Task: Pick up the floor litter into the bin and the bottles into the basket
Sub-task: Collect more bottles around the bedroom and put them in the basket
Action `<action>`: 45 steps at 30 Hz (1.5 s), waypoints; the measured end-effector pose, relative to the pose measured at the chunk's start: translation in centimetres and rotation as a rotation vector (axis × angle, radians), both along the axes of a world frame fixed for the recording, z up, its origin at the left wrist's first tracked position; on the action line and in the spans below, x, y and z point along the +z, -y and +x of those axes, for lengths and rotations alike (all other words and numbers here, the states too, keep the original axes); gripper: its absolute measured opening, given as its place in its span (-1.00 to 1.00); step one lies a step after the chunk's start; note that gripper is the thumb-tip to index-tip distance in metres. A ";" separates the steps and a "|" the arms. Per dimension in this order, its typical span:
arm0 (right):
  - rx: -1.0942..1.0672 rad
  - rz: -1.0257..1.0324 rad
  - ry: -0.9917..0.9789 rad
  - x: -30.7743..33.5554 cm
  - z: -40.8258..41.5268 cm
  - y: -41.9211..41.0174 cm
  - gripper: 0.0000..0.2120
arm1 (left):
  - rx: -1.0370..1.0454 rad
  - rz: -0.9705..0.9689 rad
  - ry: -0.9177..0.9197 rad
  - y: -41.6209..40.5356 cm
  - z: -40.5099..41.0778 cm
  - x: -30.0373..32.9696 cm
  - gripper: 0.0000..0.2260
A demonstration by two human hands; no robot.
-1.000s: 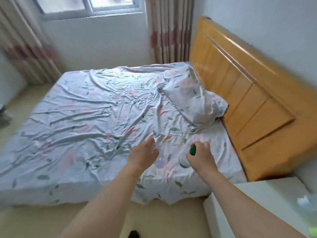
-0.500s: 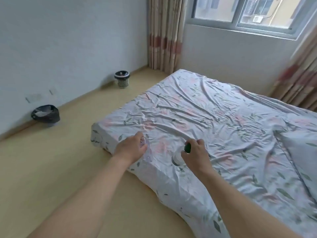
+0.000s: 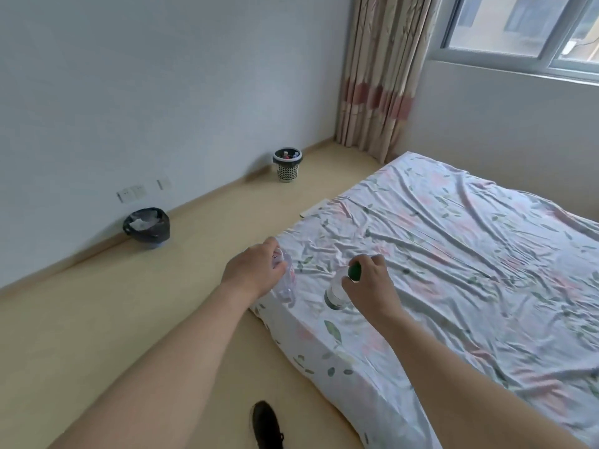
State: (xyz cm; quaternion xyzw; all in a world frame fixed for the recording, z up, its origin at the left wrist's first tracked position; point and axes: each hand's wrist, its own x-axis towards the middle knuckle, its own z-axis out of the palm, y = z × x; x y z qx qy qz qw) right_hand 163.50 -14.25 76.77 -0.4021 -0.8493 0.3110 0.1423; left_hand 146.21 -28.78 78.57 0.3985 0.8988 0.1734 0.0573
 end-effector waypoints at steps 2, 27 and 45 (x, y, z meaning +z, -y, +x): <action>-0.004 0.008 -0.017 -0.6 -5.5 -1.3 -0.80 | -0.022 -0.010 -0.028 -1.5 -5.2 -0.1 -0.80; 0.023 0.002 -0.113 -0.3 -70.3 -10.1 -0.74 | -0.009 0.065 -0.044 -8.1 -68.3 1.0 -0.77; -0.187 -0.003 -0.122 -2.2 -100.5 -32.3 -0.75 | -0.173 0.033 0.031 -33.8 -102.2 -2.1 -0.80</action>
